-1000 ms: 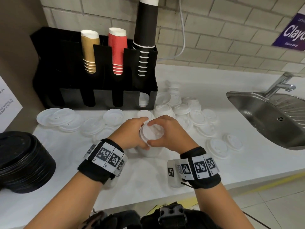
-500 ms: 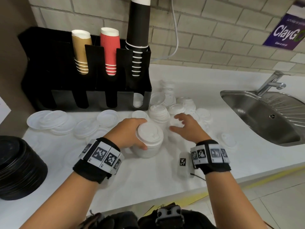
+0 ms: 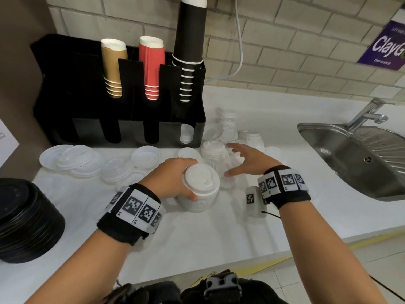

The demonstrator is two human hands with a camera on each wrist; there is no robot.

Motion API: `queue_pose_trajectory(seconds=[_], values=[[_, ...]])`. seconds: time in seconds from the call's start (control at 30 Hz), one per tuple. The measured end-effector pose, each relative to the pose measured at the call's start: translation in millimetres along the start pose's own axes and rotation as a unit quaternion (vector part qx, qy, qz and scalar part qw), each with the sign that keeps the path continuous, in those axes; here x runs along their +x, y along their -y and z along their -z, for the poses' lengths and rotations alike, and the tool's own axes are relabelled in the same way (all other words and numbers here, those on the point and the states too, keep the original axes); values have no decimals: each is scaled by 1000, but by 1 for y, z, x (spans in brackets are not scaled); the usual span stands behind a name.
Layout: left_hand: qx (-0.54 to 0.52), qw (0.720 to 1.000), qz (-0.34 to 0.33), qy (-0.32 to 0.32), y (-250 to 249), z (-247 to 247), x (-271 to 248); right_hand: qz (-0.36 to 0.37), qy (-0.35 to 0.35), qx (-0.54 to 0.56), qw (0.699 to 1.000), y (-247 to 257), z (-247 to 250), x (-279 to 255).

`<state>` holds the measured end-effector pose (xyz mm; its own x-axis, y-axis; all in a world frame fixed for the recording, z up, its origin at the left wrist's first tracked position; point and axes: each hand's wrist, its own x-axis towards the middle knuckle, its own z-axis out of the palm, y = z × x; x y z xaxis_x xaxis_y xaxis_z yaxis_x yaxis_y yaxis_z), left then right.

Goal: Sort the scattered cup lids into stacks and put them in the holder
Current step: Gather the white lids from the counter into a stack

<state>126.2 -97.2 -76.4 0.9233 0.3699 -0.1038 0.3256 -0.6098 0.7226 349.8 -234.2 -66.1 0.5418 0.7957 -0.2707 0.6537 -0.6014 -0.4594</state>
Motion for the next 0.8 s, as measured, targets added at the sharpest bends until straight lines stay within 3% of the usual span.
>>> queue_pose_trajectory(seconds=[0.13, 0.2, 0.3, 0.43, 0.53, 0.7, 0.8], values=[[-4, 1000, -4, 4, -1, 1, 0, -41, -121, -24, 992, -7, 18, 0], [-4, 1000, -4, 5, -1, 1, 0, -78, -138, -27, 987, -15, 28, -4], [1, 1000, -4, 3, -1, 2, 0, -150, -105, -28, 983, -27, 40, -19], [6, 1000, -6, 6, 0, 2, 1, -262, -8, -123, 957, -41, 43, -54], [7, 1000, 0, 8, 0, 2, 2, -319, 4, -114, 941, -55, 31, -77], [1, 1000, 2, 15, 1, 3, 3, -305, -8, -83, 949, -61, 12, -83], [-5, 1000, 3, 14, 2, 3, 3, -249, 0, 77, 966, -61, 12, -82]])
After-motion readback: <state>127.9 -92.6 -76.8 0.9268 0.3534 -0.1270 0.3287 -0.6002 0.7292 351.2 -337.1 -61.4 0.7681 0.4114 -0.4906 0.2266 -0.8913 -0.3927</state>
